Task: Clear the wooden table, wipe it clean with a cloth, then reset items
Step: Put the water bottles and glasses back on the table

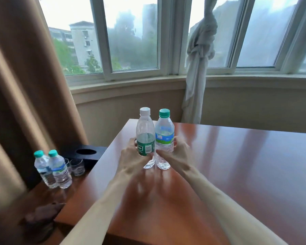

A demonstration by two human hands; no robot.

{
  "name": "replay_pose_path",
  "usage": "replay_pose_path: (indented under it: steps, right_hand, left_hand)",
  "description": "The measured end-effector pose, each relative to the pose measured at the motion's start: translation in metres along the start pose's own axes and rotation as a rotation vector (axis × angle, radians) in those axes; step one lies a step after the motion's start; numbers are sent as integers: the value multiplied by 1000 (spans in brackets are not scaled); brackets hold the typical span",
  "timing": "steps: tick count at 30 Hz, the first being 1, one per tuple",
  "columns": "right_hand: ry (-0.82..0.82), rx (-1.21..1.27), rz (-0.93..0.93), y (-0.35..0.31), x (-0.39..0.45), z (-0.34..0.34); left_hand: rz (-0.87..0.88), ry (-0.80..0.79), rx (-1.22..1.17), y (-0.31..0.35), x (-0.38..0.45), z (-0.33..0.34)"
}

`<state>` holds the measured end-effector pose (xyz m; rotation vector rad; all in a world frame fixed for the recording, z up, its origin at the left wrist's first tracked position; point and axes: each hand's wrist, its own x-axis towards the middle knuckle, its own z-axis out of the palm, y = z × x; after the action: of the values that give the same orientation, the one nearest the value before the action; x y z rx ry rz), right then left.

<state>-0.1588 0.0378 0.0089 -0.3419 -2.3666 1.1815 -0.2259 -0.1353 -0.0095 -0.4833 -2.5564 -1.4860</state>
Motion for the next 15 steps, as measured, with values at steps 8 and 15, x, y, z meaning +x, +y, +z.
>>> replay_pose_path:
  steps: [8,15]
  right_hand:
    - [-60,-100,-59,30,-12,22]
    - [22,-144,-20,64,44,7]
  left_hand:
    - [46,-7,66,-14,-15,17]
    - [18,12,135,-28,38,33]
